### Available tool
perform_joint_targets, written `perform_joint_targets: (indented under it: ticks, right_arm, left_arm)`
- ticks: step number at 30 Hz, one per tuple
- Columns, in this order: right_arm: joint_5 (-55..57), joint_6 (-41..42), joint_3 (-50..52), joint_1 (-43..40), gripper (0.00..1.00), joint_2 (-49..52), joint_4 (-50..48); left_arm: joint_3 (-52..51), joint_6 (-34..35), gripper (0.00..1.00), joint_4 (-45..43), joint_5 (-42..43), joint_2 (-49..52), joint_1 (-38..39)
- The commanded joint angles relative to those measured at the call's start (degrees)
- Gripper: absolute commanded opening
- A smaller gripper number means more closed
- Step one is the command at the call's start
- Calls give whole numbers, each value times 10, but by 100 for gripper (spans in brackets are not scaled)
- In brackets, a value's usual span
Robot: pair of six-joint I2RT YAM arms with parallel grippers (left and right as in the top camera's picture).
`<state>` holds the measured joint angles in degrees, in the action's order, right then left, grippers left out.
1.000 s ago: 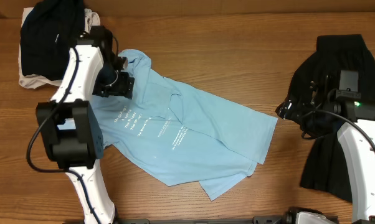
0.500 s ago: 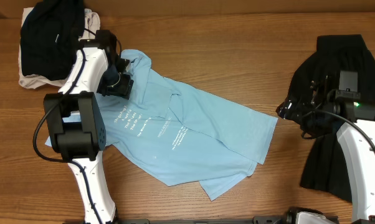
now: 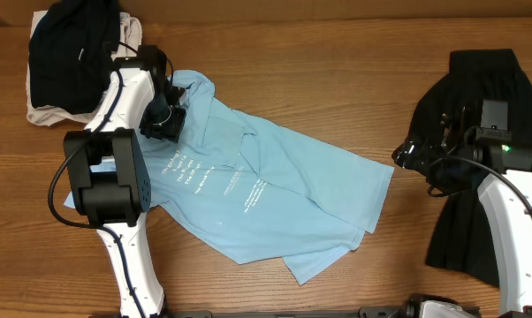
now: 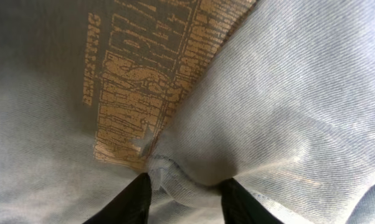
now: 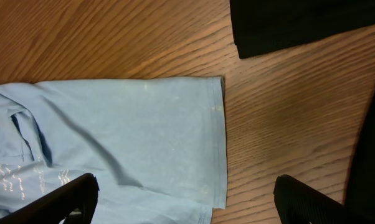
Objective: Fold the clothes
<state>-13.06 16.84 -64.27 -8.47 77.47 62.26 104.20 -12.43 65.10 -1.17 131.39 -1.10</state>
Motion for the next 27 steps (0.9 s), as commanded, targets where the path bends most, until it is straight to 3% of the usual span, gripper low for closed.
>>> perform_joint_targets:
  ticks: [1, 16, 27]
  right_arm:
    - [7, 3, 2, 2, 94, -3, -3]
    - [17, 3, 2, 2, 94, -3, -3]
    - [17, 3, 2, 2, 94, -3, -3]
  left_arm:
    - [-3, -2, 32, 1, -3, 6, 4]
    - [-3, 9, 23, -23, 13, 6, 5]
    - [-3, 43, 4, -22, 12, 6, 5]
